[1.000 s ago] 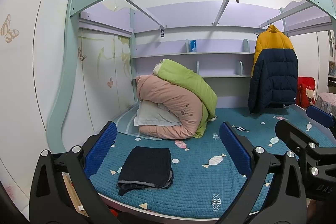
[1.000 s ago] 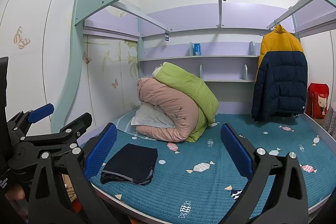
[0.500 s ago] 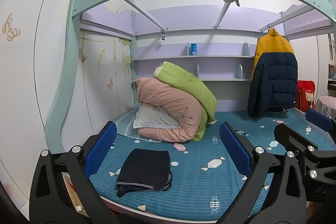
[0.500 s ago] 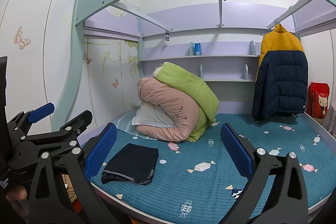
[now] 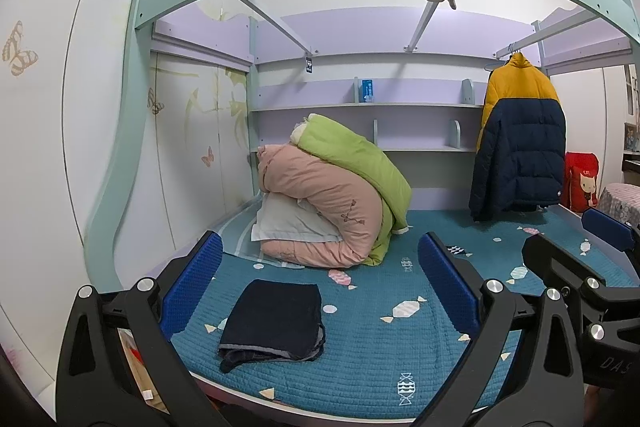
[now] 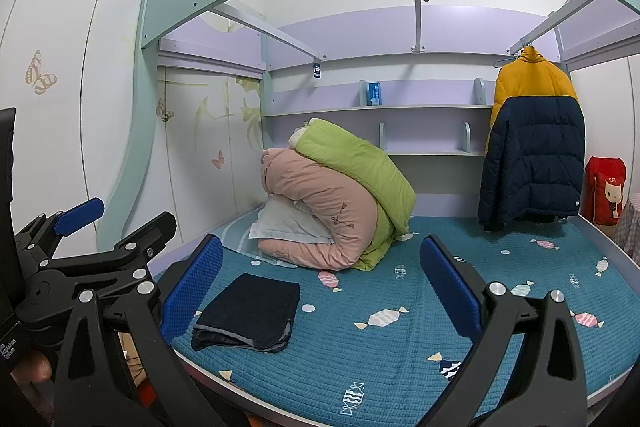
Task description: Fold large clothes
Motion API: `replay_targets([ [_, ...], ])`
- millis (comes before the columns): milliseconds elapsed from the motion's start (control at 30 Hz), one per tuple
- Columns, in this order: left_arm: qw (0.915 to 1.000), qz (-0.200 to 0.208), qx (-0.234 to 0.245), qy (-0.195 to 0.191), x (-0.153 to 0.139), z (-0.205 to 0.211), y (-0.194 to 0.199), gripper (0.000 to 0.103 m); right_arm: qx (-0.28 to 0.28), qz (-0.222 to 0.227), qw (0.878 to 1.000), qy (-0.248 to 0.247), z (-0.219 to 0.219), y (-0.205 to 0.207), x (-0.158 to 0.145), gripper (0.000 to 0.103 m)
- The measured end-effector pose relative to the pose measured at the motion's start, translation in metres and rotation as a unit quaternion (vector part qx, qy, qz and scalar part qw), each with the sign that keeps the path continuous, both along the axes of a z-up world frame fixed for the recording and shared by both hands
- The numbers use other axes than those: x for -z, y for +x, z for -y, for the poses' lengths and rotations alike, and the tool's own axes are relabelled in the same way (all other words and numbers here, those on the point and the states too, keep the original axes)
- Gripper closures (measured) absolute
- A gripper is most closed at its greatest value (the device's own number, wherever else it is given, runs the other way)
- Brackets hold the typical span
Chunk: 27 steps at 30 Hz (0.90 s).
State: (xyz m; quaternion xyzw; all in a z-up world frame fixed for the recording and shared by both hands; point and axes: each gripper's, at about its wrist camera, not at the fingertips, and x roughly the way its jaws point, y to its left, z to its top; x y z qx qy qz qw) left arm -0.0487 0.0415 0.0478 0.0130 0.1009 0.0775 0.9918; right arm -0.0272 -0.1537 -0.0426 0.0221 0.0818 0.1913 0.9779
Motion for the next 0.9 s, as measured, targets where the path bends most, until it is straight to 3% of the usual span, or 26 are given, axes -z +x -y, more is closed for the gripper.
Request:
replay_targets([
  [900, 1.0, -0.001, -0.002, 0.001, 0.0005, -0.0012, 0.0021, 0.005, 0.003, -0.001, 1.0, 0.001, 0.0015, -0.0005, 0.0, 0.007],
])
